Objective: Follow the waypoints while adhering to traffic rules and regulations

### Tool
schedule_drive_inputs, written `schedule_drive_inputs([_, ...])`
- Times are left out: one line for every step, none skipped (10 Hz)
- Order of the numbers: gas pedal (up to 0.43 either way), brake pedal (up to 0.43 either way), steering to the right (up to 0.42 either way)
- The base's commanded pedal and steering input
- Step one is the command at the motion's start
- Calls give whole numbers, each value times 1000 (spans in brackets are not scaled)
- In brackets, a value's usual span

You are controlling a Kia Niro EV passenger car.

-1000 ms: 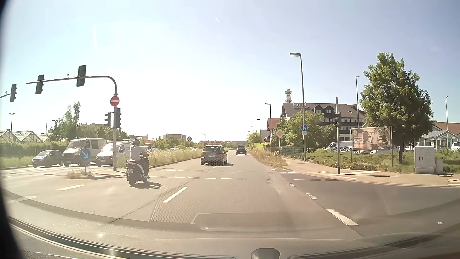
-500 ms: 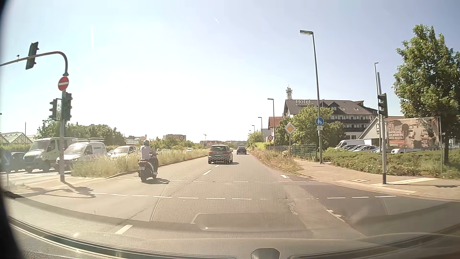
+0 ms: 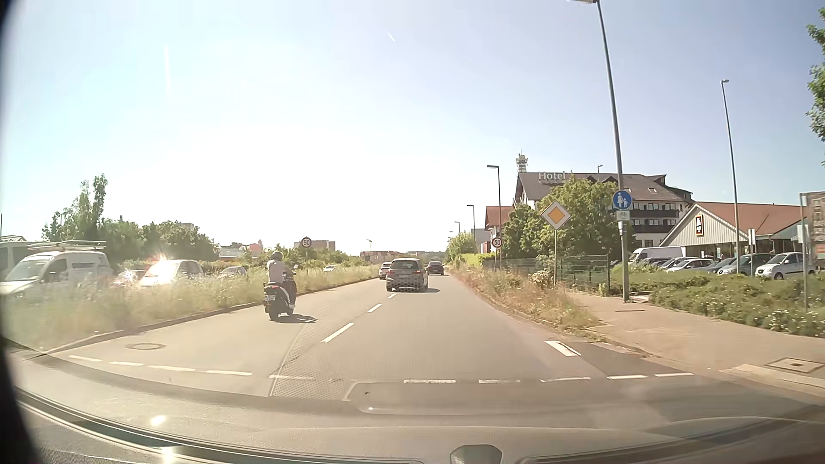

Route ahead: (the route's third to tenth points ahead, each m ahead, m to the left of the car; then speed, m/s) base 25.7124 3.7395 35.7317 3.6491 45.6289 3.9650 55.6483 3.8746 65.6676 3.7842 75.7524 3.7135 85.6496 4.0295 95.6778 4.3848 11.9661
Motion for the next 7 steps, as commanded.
schedule_drive_inputs([280, 24, -4])
schedule_drive_inputs([280, 24, 0])
schedule_drive_inputs([280, 24, 0])
schedule_drive_inputs([248, 24, 1])
schedule_drive_inputs([248, 24, 0])
schedule_drive_inputs([248, 24, 0])
schedule_drive_inputs([248, 24, -1])
